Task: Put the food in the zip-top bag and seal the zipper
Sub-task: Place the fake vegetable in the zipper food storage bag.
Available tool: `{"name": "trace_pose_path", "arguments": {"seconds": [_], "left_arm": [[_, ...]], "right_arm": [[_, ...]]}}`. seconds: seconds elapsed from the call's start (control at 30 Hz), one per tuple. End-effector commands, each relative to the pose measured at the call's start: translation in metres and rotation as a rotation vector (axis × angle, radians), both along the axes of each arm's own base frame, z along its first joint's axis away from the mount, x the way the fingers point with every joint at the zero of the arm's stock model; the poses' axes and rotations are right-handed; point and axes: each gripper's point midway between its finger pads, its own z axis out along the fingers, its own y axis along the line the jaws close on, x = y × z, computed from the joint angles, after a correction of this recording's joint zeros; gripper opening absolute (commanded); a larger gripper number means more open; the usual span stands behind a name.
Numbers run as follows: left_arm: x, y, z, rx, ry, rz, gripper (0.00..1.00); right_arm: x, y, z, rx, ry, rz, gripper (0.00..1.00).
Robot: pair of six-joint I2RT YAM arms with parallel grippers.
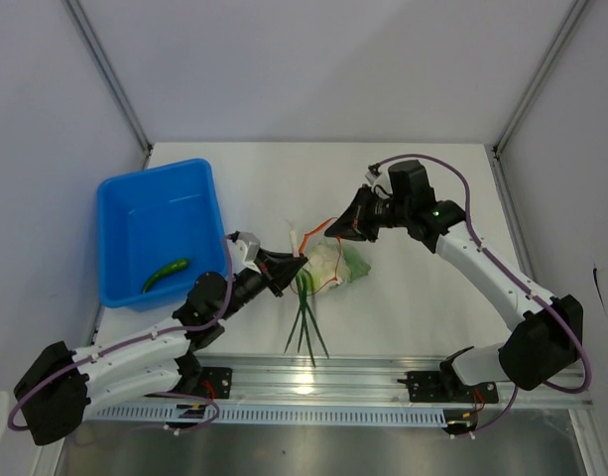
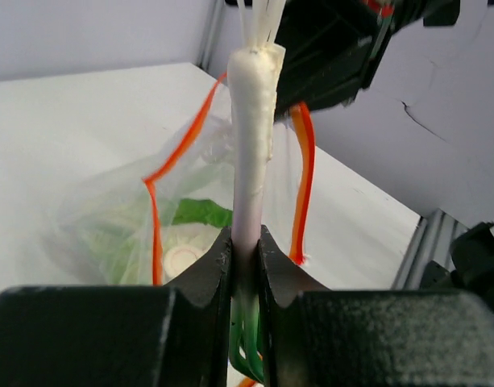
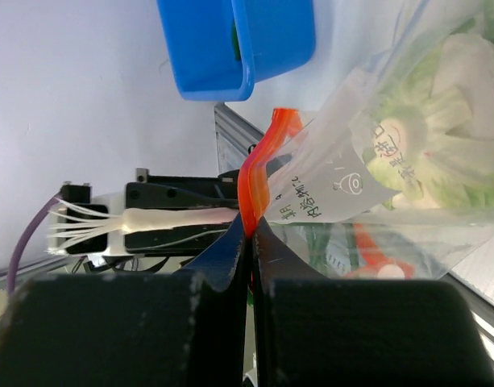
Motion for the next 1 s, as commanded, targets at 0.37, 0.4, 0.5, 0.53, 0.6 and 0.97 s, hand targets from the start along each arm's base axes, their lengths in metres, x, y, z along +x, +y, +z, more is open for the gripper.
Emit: {"name": "trace_pose_path", "arguments": {"seconds": [0.37,0.4,0.5,0.53,0.6,0.97], "left_arm": [[0.026,-0.01,0.095,-0.075,-0.276,0.023,0.01],[0.022,-0.013,0.104,-0.095,-0.332,0.005,0.0],[0.019,-0.017,0.101,-0.123,-0.383,-0.018,0.01],[0.018,-0.016,0.09,-0.123,-0.372,-0.021,0.01],[0.019,-0.018,0.085,-0.138,-0.39,-0.02,0.01],[0.034,-0.038,0.065,-0.183,-0.432,-0.053,0.01]], "right_arm": [[-0.009,0.015,0.044,0.106,-0.083,0.066,0.0],[-0.011,0.017,0.046,0.118,-0.07,0.068,0.0],[-0.012,0.018,0.057,0.154,-0.065,0.068,0.0],[-0.013,0.019,0.06,0.17,-0.059,0.07,0.0],[-0.014,0.021,0.069,0.204,-0.062,0.078,0.0],[-0.023,0.025,0.079,0.289,0.013,0.097,0.0]]}}
